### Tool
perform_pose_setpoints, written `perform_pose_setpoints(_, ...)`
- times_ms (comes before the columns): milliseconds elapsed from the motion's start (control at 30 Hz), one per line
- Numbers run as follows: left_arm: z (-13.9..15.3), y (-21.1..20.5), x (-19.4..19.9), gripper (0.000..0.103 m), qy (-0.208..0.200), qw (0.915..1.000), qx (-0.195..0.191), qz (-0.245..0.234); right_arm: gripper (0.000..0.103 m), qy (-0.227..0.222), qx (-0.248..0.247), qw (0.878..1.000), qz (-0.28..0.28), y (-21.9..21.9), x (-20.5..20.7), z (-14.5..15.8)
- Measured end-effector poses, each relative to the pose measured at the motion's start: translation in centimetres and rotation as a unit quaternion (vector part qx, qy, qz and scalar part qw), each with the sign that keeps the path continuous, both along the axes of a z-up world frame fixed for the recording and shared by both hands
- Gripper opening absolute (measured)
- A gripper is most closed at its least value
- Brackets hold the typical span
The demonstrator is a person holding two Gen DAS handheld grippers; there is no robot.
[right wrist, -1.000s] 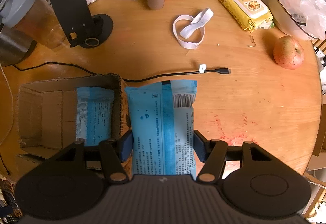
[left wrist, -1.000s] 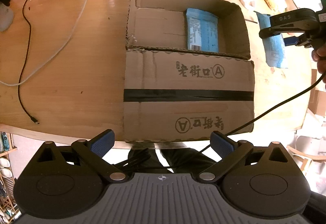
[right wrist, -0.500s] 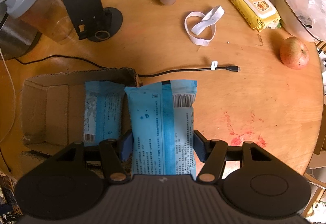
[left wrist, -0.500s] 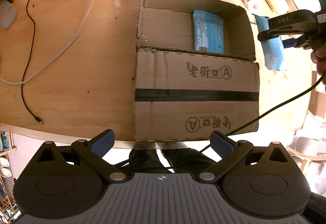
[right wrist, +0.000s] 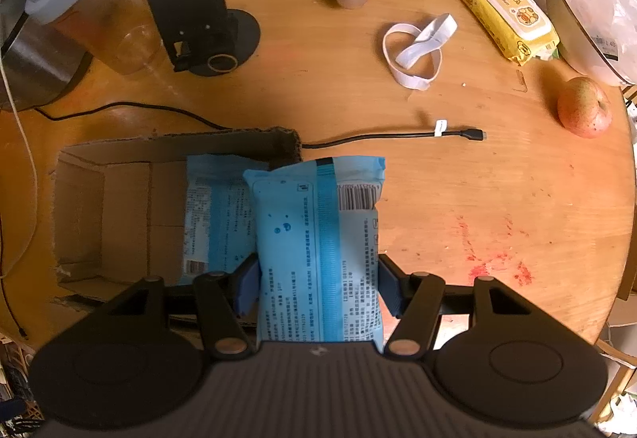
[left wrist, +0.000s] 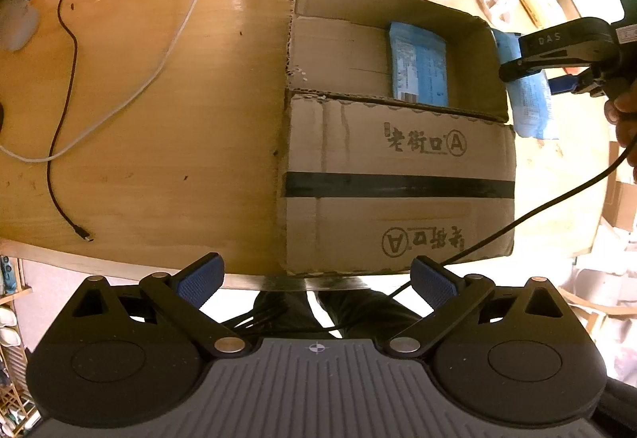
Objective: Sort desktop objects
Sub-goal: 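Carry the held smaller blue packet over the open cardboard box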
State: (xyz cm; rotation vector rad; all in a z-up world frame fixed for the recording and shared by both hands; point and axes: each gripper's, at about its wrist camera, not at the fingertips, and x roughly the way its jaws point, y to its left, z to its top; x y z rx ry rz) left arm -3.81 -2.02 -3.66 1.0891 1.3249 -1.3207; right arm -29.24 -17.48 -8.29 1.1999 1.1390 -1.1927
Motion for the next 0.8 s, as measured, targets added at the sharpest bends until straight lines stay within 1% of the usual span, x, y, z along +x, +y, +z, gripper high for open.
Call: perform_pose_setpoints(800,0.2,0.4,2.7,0.103,0.002,1.0000,-0.009,-0.001,0.059,-0.007,-0.006,1.000,0.002,0.5,4.1,0.4)
